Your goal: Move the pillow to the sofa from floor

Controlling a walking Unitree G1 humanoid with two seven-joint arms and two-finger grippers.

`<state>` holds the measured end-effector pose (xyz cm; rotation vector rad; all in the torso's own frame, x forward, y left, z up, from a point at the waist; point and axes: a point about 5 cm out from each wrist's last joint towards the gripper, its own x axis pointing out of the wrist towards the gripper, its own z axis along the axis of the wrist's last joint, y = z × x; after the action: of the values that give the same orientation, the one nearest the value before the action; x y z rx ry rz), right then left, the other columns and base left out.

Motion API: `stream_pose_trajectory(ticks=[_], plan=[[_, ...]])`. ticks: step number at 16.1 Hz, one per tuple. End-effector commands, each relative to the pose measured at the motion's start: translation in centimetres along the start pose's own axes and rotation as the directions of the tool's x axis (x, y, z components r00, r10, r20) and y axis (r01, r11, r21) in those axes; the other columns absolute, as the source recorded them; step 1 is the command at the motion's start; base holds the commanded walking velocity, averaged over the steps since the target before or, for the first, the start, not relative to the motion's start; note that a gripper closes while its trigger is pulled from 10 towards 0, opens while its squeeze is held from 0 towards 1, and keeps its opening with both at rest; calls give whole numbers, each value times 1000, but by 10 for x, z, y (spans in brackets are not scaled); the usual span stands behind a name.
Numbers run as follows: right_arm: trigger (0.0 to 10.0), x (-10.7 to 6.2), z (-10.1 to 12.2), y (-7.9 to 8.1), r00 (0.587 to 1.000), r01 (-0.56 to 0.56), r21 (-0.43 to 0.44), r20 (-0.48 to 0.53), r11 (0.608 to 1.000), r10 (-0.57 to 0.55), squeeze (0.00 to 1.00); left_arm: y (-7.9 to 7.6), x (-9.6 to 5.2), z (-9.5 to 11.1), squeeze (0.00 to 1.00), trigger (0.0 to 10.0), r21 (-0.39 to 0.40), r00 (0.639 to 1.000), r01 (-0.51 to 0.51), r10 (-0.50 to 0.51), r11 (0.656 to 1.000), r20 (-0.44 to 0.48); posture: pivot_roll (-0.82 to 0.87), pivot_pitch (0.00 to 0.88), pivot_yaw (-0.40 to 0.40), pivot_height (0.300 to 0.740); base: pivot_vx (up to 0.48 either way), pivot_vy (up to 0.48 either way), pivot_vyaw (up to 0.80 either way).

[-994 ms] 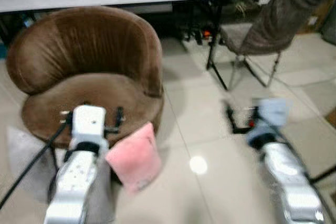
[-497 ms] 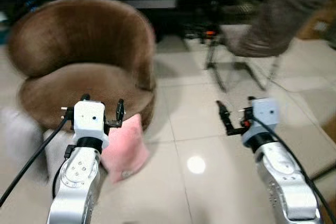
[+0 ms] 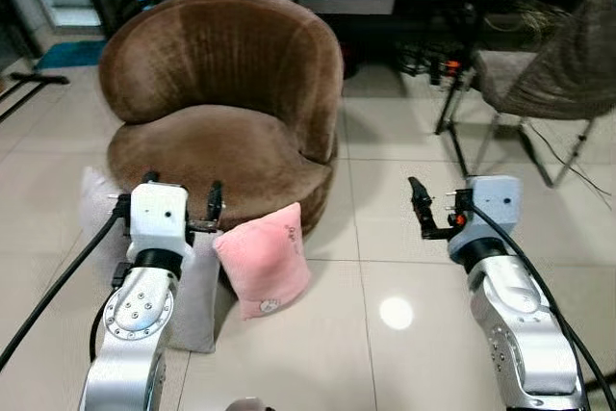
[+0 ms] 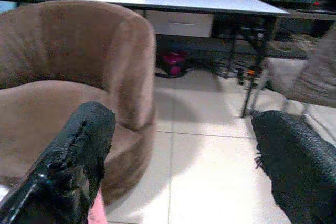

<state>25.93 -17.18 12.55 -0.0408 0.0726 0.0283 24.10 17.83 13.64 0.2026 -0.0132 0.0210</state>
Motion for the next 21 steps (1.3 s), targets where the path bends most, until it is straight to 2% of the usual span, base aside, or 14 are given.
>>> stream_pose_trajectory(ticks=[1,4,8,11,17,21], plan=[[10000,1,1,-4,1000,30,4,4,1000,-30,0,-2,2,0,0,10000,-3,1000,14,-14,1000,0,-8,0,8,740,0,0,0],[10000,2,-3,-6,999,51,44,-21,998,-50,0,0,2,0,0,10000,0,1000,12,-12,1000,2,-4,0,5,740,0,0,0],[10000,2,0,-3,999,37,-10,-1,999,-37,0,2,3,0,0,10000,11,1000,10,-10,1000,5,-6,0,13,740,0,0,0],[10000,2,-1,-2,999,35,-8,-4,999,-35,0,2,3,0,0,10000,9,1000,17,-17,1000,5,-8,0,16,740,264,0,800],[10000,3,-2,-5,999,50,44,-24,998,-49,0,1,5,0,0,10000,4,1000,23,-23,1000,1,-6,0,16,740,329,0,0],[10000,3,0,-8,997,78,23,-9,997,-78,0,-1,6,0,0,10000,0,1000,30,-30,1000,1,-8,0,20,740,357,0,0]])
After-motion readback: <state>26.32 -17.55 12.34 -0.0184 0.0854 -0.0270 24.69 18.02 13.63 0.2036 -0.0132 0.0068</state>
